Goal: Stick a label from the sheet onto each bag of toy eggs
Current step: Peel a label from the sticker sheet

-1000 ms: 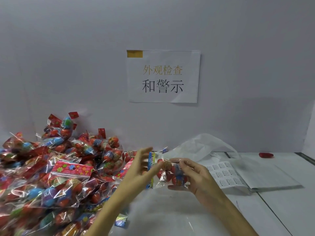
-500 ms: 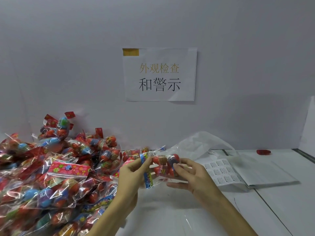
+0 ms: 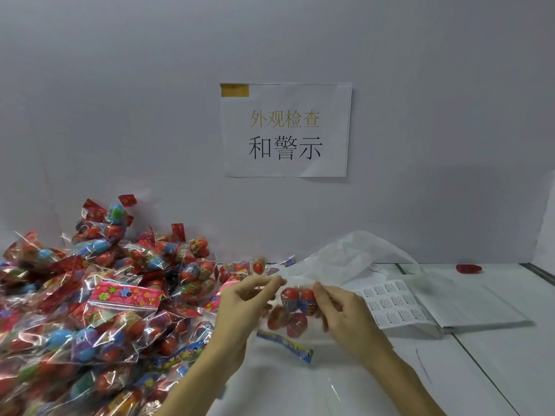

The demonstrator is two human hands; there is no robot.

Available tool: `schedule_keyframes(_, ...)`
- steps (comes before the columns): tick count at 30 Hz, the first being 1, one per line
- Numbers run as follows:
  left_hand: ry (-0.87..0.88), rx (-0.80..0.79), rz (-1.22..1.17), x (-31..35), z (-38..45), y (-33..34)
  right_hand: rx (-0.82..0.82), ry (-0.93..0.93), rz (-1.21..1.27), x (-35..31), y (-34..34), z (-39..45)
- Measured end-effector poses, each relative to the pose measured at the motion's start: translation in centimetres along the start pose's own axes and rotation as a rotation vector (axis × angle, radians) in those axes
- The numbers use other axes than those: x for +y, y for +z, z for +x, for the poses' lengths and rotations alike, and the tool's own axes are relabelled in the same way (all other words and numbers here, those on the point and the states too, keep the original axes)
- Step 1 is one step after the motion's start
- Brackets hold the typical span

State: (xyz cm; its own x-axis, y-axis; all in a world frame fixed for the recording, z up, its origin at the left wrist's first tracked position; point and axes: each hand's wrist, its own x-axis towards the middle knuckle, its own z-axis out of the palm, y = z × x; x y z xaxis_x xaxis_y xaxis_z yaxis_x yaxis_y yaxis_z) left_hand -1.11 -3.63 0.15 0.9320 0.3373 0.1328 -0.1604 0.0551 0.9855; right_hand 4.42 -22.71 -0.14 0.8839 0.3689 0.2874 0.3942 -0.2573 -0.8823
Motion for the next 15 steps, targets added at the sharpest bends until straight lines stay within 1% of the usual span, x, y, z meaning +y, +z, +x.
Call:
schedule_keyframes(1, 0.023, 0.004, 0.015, 0.0, 0.0, 0.1, 0.025, -0.029, -0.045, 0.1, -0.1, 0.0)
schedule_keyframes(2, 0.051, 0.011, 0.032, 0.0, -0.1, 0.2, 0.018, -0.035, 0.010, 0.1, -0.1, 0.0)
schedule_keyframes(4, 0.100, 0.015, 0.053, 0.0, -0.2, 0.4, -0.056, -0.042, 0.228, -0.1, -0.1, 0.1)
schedule_keyframes(5, 0.099, -0.010, 0.031, 0.1, -0.2, 0.4, -0.077, -0.080, 0.289, -0.1, -0.3, 0.2)
schedule_keyframes(6, 0.072, -0.036, -0.029, 0.2, -0.2, 0.4, -0.098, -0.122, 0.299, -0.2, -0.5, 0.2)
schedule_keyframes(8, -0.028, -0.045, -0.171, 0.4, -0.1, 0.4, -0.172, -0.188, 0.248, 0.0, -0.8, 0.3)
schedule_keyframes(10, -0.106, 0.013, -0.219, 0.4, 0.1, 0.3, -0.249, -0.197, 0.203, -0.1, -0.9, 0.1)
schedule_keyframes(12, -0.115, 0.047, -0.178, 0.2, 0.3, 0.0, -0.262, -0.191, 0.154, -0.2, -1.0, 0.0)
schedule_keyframes(15, -0.116, -0.024, -0.093, 0.0, 0.4, -0.6, -0.270, -0.179, 0.128, -0.2, -0.9, 0.1)
